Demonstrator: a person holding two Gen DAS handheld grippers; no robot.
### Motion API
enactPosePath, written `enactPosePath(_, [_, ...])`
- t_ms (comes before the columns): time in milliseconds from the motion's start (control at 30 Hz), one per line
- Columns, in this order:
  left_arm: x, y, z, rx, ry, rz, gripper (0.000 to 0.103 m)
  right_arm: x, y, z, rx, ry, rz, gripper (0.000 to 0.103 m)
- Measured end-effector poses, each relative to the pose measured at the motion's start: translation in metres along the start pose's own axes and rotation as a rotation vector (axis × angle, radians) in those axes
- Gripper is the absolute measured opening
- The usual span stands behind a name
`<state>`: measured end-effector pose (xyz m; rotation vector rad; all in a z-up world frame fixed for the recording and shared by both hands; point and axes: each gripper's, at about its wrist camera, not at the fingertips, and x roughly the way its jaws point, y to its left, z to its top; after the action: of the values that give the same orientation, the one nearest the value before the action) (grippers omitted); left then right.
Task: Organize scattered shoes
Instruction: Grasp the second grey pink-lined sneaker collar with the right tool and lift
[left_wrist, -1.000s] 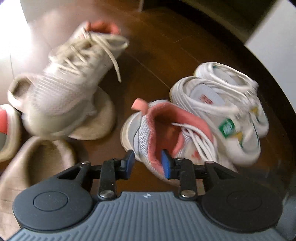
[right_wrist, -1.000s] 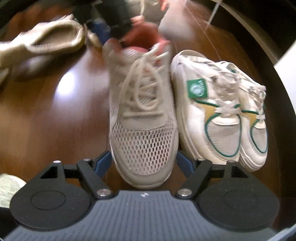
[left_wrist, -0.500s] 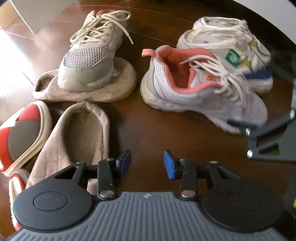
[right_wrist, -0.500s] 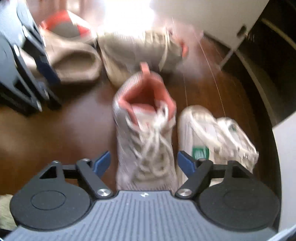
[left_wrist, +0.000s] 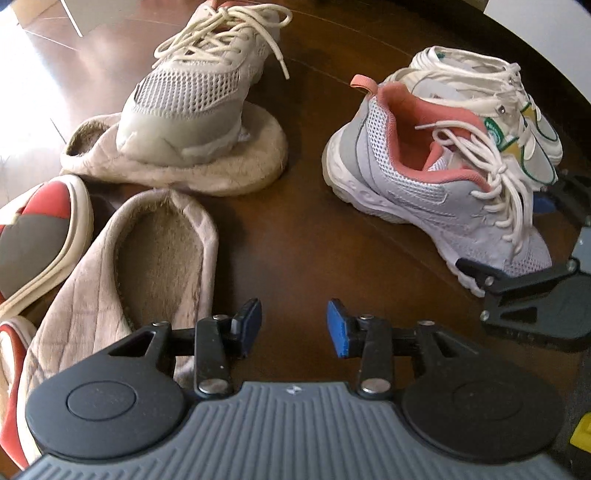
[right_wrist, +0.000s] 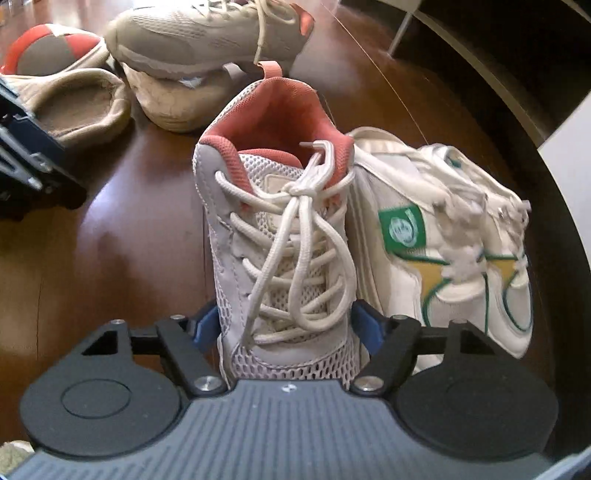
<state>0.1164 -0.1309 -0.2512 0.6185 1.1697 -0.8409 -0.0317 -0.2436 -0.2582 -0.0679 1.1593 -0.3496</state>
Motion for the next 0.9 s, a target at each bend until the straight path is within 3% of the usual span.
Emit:
enactPosePath(167, [-0.006, -0.001, -0.007, 0.003, 0.01, 0.01, 0.046, 0.002, -0.005, 0.0, 0.009, -0.014, 0.008, 0.075])
enactPosePath(333, [-0.023, 0.003, -0.028, 0.043, 0.04, 0.026, 0.046, -0.012, -0.003, 0.007, -0.108, -0.027, 0.007, 0.082])
enactPosePath(467, [-0.04, 0.017, -0.062, 0.089, 0.082, 0.064, 0.046, -0.082, -0.019, 0.02, -0.07, -0.271, 0.079, 0.083])
enactPosePath(533, [-0.041, 0.027, -0.075, 0.08, 0.106, 0.086, 0.046, -0.096, -0.014, 0.038, -0.114, -0.353, 0.177, 0.083])
enactPosePath(567, [-0.038, 0.033, -0.079, 0.058, 0.119, 0.097, 0.046, -0.096, -0.011, 0.04, -0.124, -0.353, 0.186, 0.081])
enactPosePath(633, [-0.028, 0.044, -0.079, -0.017, 0.141, 0.115, 0.046, -0.079, 0.01, 0.069, -0.212, -0.306, 0.218, 0.076])
enactPosePath(667, [-0.026, 0.047, -0.078, -0.045, 0.142, 0.112, 0.046, -0.07, 0.021, 0.083, -0.256, -0.281, 0.231, 0.064])
enactPosePath(700, [-0.022, 0.052, -0.076, -0.082, 0.142, 0.105, 0.046, -0.049, 0.039, 0.104, -0.321, -0.221, 0.203, 0.059])
enactPosePath(733, [-0.019, 0.057, -0.074, -0.119, 0.141, 0.097, 0.046, -0.028, 0.057, 0.123, -0.382, -0.161, 0.175, 0.058])
enactPosePath(867, [-0.007, 0.073, -0.07, -0.212, 0.151, 0.069, 0.047, 0.032, 0.088, 0.164, -0.417, 0.015, 0.151, 0.053])
enactPosePath(900, [-0.005, 0.079, -0.069, -0.229, 0.151, 0.073, 0.04, 0.035, 0.091, 0.165, -0.419, 0.015, 0.147, 0.053])
